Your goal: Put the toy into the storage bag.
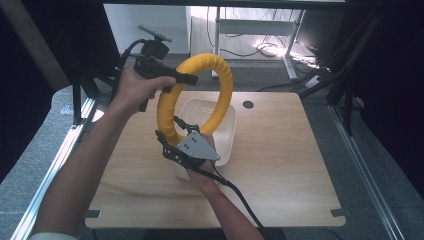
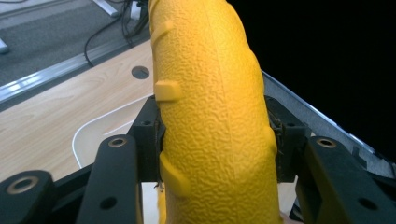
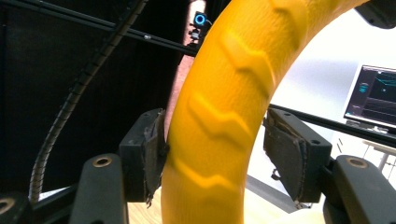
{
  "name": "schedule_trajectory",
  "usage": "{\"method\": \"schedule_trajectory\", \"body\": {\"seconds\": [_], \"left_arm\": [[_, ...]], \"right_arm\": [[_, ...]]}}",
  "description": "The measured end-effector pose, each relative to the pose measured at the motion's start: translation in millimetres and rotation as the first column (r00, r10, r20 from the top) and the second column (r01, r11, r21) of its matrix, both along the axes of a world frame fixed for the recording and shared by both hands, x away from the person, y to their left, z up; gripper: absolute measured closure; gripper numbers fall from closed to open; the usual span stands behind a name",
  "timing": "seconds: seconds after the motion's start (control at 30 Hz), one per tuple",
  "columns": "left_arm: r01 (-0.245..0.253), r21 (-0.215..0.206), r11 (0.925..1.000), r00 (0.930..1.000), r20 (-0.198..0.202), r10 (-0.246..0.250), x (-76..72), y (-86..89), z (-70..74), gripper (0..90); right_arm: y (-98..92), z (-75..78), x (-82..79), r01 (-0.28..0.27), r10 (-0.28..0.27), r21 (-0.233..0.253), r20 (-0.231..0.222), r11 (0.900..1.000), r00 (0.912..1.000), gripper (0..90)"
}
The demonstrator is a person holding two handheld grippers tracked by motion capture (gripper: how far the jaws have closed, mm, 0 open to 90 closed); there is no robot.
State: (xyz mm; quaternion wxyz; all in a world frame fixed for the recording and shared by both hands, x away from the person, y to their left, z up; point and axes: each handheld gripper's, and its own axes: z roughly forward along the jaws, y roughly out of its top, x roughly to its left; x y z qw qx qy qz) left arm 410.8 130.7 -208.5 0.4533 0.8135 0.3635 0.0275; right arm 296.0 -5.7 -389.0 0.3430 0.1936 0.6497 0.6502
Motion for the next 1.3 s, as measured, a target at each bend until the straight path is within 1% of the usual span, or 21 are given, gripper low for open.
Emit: {"method": "schedule_trajectory", "body": {"seconds": [0.03,0.1,0.3,0.4,0.47,0.6,0.63,0.67,0.7,0.77,0.83,0.87,0.9,0.93,1.0,1.03,1.07,1.1,1.23,1.27,1.3], "left_arm": [[0.000,0.000,1.0000,1.0000,0.000,0.000,0.0,0.0,0.0,49.6],[-0.007,-0.005,1.0000,1.0000,0.005,0.007,0.0,0.0,1.6,49.6],[-0.002,-0.002,1.0000,0.9999,0.013,0.002,-1.1,-0.8,4.4,49.6],[-0.009,0.007,0.9999,0.9998,0.018,0.009,-0.9,-0.5,4.5,49.6],[-0.012,0.012,0.9999,0.9997,0.020,0.012,-0.1,-0.6,3.8,49.6],[-0.015,0.020,0.9997,0.9998,0.017,0.014,1.0,-2.8,2.0,49.6],[-0.013,0.024,0.9996,0.9998,0.015,0.012,1.5,-3.6,1.8,49.6],[-0.012,0.027,0.9995,0.9998,0.016,0.012,2.0,-4.4,1.6,49.5],[-0.011,0.030,0.9995,0.9998,0.017,0.010,2.3,-5.0,1.4,49.5],[-0.013,0.036,0.9993,0.9998,0.017,0.012,2.5,-5.8,1.1,49.5],[-0.018,0.039,0.9991,0.9997,0.019,0.017,2.5,-5.9,0.8,49.5],[-0.017,0.041,0.9990,0.9997,0.021,0.016,2.4,-5.8,0.9,49.5],[-0.017,0.042,0.9990,0.9996,0.022,0.016,2.2,-5.8,0.8,49.5],[-0.019,0.042,0.9990,0.9996,0.023,0.018,2.0,-5.7,0.7,49.5],[-0.019,0.043,0.9989,0.9996,0.022,0.018,1.2,-6.0,0.6,49.5],[-0.016,0.044,0.9989,0.9996,0.023,0.015,0.9,-6.3,0.4,49.5],[-0.014,0.046,0.9988,0.9996,0.023,0.013,0.6,-6.5,0.4,49.5],[-0.013,0.048,0.9988,0.9997,0.024,0.012,0.4,-6.7,0.3,49.5],[-0.009,0.059,0.9982,0.9995,0.029,0.008,-0.7,-9.8,-1.9,49.5],[-0.009,0.059,0.9982,0.9995,0.029,0.008,-0.7,-9.8,-1.9,49.5],[-0.009,0.060,0.9982,0.9996,0.029,0.007,-0.8,-10.5,-2.2,49.5]], "right_arm": [[0.0,0.0,0.0,0.000,0.000,0.000,0.000,1.000,1.0000,37.2],[-1.2,-0.3,-2.6,-0.002,0.002,0.000,-0.024,1.000,0.9997,30.2],[-15.2,1.3,-18.0,-0.009,0.009,-0.018,-0.026,1.000,0.9996,25.6],[-28.3,2.4,-28.5,-0.029,0.028,-0.045,-0.028,0.999,0.9992,23.6],[-38.0,3.9,-34.9,-0.041,0.038,-0.064,-0.042,0.997,0.9984,22.6],[-61.8,4.9,-43.4,-0.076,0.068,-0.095,-0.080,0.993,0.9945,22.9],[-68.3,4.7,-44.7,-0.087,0.078,-0.095,-0.095,0.992,0.9924,23.2],[-80.3,3.3,-46.3,-0.108,0.095,-0.096,-0.130,0.989,0.9869,23.5],[-80.3,3.3,-46.3,-0.108,0.095,-0.096,-0.130,0.989,0.9869,23.5],[-92.9,0.2,-46.9,-0.113,0.097,-0.104,-0.149,0.988,0.9841,24.3],[-106.4,-4.2,-46.0,-0.121,0.102,-0.092,-0.181,0.988,0.9781,25.3],[-119.4,-9.2,-44.7,-0.120,0.102,-0.080,-0.208,0.989,0.9729,27.9],[-119.4,-9.2,-44.7,-0.120,0.102,-0.080,-0.208,0.989,0.9729,27.9],[-132.8,-14.0,-42.8,-0.122,0.105,-0.061,-0.228,0.991,0.9681,30.9],[-138.8,-16.4,-42.1,-0.121,0.105,-0.054,-0.239,0.991,0.9654,31.8],[-151.4,-21.4,-41.3,-0.105,0.091,-0.047,-0.248,0.993,0.9646,35.0],[-151.4,-21.4,-41.3,-0.105,0.091,-0.047,-0.248,0.993,0.9646,35.0],[-164.8,-26.6,-40.1,-0.087,0.075,-0.037,-0.265,0.995,0.9613,35.9],[-193.7,-34.7,-40.0,-0.035,0.033,-0.001,-0.295,0.999,0.9548,36.0],[-193.7,-34.7,-40.0,-0.035,0.033,-0.001,-0.295,0.999,0.9548,36.0],[-208.5,-37.6,-40.9,-0.014,0.020,0.022,-0.298,1.000,0.9542,35.9]]}}
